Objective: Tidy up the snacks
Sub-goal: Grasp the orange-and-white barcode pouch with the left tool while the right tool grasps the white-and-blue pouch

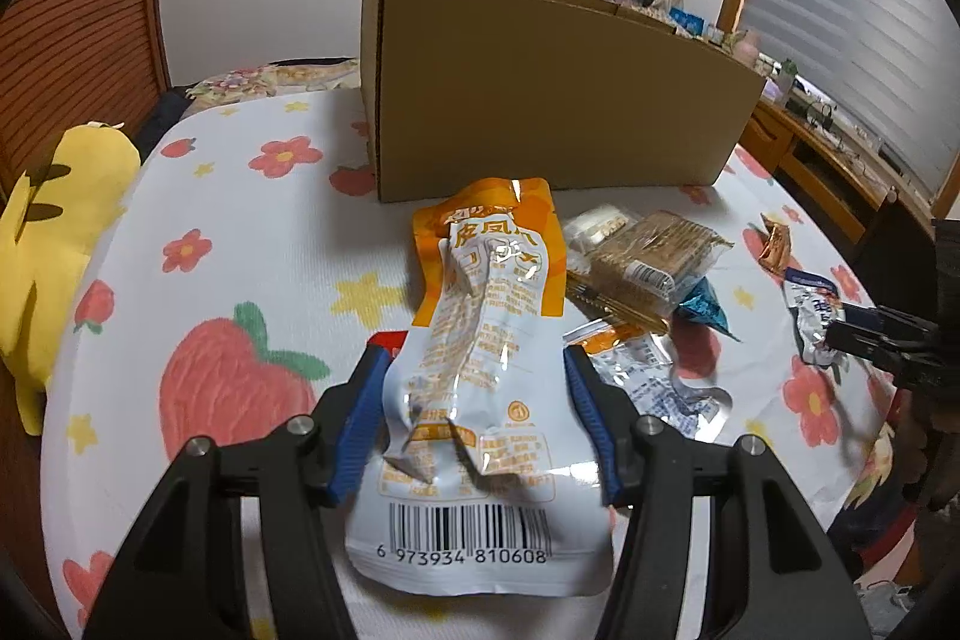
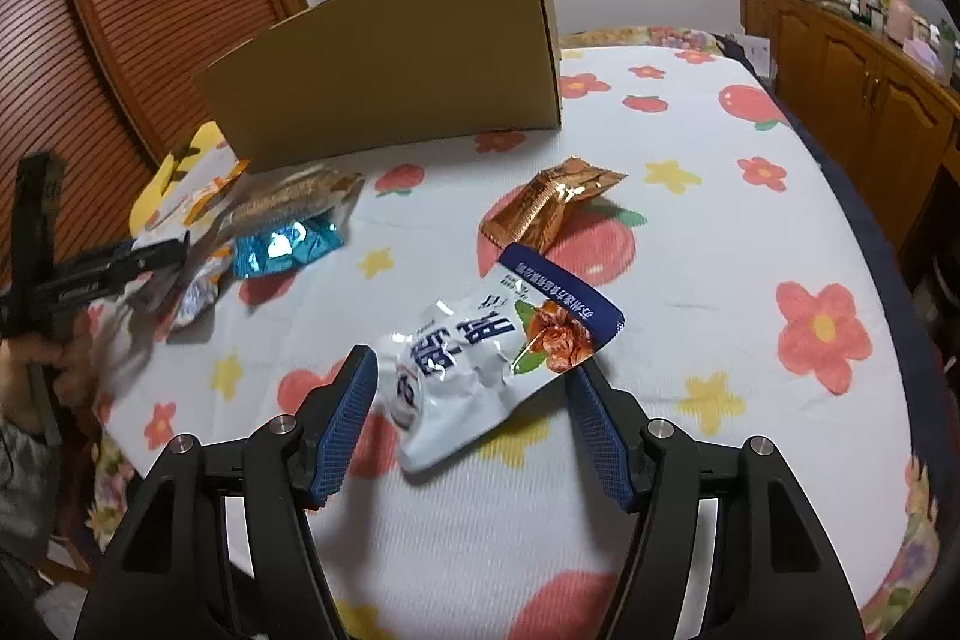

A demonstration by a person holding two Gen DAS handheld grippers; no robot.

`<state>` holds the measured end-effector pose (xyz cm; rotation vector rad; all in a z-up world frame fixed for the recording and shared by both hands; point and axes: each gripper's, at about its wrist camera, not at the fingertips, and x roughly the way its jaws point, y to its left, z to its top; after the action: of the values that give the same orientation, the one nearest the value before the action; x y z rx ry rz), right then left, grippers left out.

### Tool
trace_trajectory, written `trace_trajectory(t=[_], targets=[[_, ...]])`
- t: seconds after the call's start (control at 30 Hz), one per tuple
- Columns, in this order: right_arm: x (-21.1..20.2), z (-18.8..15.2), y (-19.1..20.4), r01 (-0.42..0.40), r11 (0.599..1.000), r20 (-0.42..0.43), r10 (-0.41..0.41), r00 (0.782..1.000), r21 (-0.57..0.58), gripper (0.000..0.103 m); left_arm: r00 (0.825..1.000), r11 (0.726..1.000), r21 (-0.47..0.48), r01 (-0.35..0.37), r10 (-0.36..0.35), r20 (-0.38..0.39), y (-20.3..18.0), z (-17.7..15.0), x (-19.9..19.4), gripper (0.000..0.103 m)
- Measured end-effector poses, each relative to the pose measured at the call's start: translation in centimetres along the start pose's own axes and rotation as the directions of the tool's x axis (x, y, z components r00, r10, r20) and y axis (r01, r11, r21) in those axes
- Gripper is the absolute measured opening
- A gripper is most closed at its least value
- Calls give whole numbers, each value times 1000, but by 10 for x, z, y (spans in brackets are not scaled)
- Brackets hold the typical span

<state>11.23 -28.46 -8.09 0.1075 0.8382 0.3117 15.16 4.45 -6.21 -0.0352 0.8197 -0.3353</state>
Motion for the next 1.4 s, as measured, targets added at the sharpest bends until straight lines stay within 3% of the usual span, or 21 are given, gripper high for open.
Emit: trace_trajectory(t=[0.23, 0.4, 0.47, 0.6, 1.4], targets=[[13, 9, 7, 68, 997, -5, -68, 998, -33, 66, 999, 999, -38, 13, -12, 37, 2, -4, -10, 58], [17, 8, 13, 124, 990, 9, -124, 992, -71, 56, 998, 998, -50, 24, -21, 56, 3, -7, -19, 58], [16, 8, 12, 118, 991, 14, -118, 993, -68, 48, 998, 998, -53, 25, -22, 62, 3, -7, -22, 58], [14, 7, 7, 100, 994, 20, -99, 995, -48, 44, 997, 997, -64, 32, -27, 74, 3, -8, -28, 58], [-16, -3, 9, 14, 999, 63, -11, 998, -48, 42, 994, 998, -61, 30, -24, 109, -6, -5, -42, 58]])
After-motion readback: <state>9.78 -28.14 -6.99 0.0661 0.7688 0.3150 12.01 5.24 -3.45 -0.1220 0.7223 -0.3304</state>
